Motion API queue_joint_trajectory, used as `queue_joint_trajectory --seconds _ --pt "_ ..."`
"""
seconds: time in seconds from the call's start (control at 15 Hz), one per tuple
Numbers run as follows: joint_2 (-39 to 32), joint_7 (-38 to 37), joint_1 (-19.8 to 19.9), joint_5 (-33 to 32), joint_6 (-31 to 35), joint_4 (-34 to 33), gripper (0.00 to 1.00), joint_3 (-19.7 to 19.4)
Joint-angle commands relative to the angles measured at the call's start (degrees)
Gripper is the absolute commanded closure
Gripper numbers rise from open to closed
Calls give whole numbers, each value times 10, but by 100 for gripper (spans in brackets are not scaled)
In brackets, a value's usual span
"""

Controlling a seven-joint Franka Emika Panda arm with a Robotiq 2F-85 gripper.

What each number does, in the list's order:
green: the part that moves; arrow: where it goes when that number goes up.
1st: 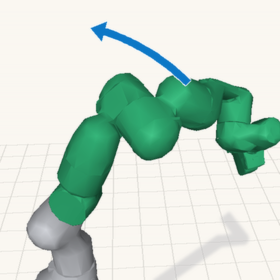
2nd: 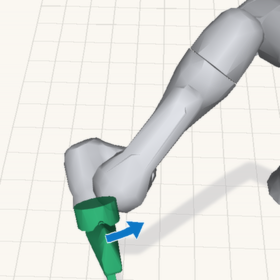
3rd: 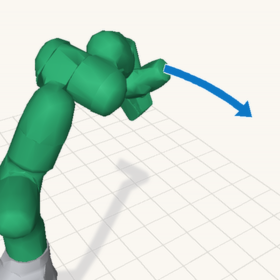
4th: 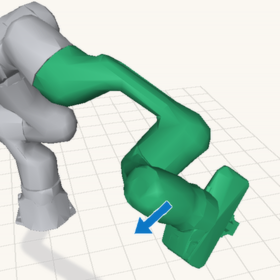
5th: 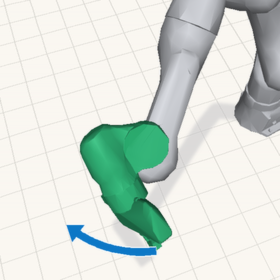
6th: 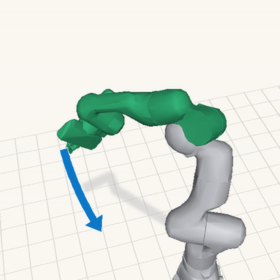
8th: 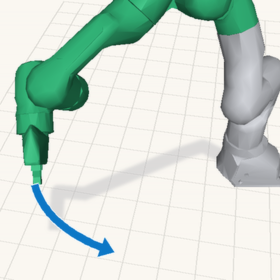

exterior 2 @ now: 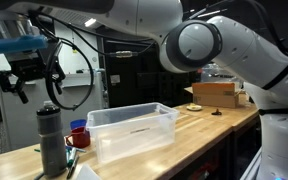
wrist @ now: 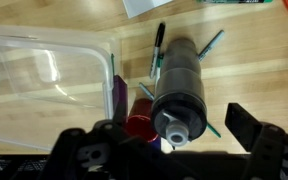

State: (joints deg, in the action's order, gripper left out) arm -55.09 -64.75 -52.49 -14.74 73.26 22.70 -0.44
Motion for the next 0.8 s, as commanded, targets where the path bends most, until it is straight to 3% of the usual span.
queue_joint_trajectory --seconds 0.0,0.07,0.13,0.2,0.27,0.33,0.4,0.47,0.6,0.67,0.73 --pt "-30 3 -6 13 -13 -53 0 -14" --pt "11 -7 -2 1 20 22 0 -3" --pt "10 -8 -2 0 25 22 0 -4" --pt "-34 3 -6 8 -3 -55 0 -20" --pt "9 -7 -2 -3 31 22 0 -9" --pt "7 -7 -1 -4 35 22 0 -11" --pt "-37 3 -4 4 7 -56 0 -26" --pt "6 -8 1 -5 42 22 0 -16" --pt "4 -11 5 -5 49 24 0 -21" --pt "-41 -1 6 4 19 -55 0 -32" --pt "4 -10 8 -5 50 24 0 -25"
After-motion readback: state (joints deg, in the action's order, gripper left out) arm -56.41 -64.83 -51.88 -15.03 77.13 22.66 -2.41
